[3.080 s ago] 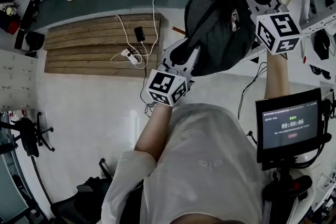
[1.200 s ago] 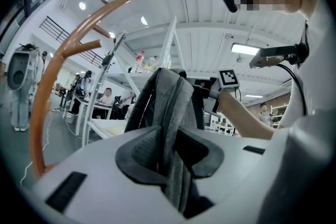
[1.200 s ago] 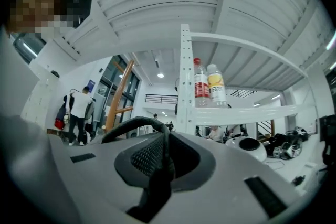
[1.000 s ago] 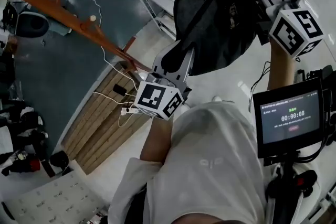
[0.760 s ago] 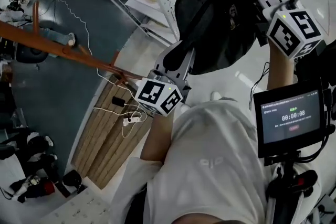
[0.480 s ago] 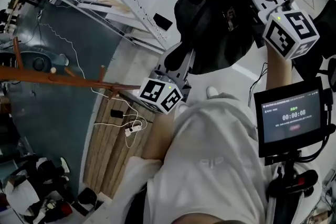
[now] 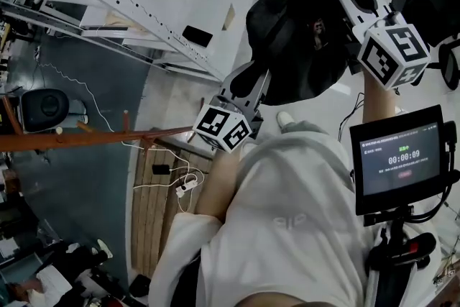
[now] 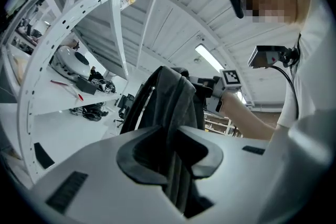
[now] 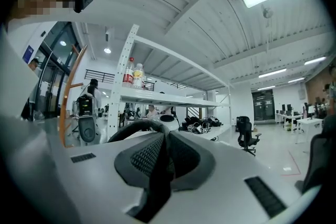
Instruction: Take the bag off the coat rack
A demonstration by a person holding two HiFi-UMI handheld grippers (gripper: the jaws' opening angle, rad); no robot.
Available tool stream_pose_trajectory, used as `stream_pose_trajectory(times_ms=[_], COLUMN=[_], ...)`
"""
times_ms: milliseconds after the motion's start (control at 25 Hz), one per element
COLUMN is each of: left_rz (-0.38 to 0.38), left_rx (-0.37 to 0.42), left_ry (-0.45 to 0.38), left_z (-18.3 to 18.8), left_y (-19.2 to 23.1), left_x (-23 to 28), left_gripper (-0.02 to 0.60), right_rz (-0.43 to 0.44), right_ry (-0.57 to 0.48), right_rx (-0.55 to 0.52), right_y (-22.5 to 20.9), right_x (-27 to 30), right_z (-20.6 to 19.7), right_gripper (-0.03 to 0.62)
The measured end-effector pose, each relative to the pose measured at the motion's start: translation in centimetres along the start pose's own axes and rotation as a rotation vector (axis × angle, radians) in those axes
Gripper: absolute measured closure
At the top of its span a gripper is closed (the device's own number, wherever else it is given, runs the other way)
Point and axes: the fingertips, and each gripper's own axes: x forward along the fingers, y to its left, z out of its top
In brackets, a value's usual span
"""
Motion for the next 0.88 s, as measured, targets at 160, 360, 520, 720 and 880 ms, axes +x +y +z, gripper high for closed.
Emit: stream_pose_trajectory(times_ms=[160,360,520,720,880], left_rz=[-0.03,-0.045,-0.041,-0.034,-0.028], left_rx=[-0.008,0.001,0.009,0.006,0.0], left_ry=[0.016,0.034,0.039,0.04,0.044], left_z=[-0.8,-0.9,-0.8,-1.0,-1.2], left_y=[-0.4,-0.4,-0.3,-0.1,0.1], left_x=[0.5,0.6,0.6,0.4,0.2], left_gripper=[0.503,0.503,0.503,0.503,0.503], right_rz=[-0.024,-0.036,-0.032,-0.018,-0.009], right_ry=[0.004,-0.001,-0.006,-0.011,-0.004], right_rx=[-0.002,0.022,0.032,0.033,0.046], right_y=[-0.6,-1.1,-1.1,-1.0,-0.9], right_x=[-1.0,-1.4,-1.5,-1.0,-0.7], right_z=[-0.6,-1.1,-1.2,-1.6,-2.0], right_gripper=[0.548,0.548,0.548,0.549,0.551])
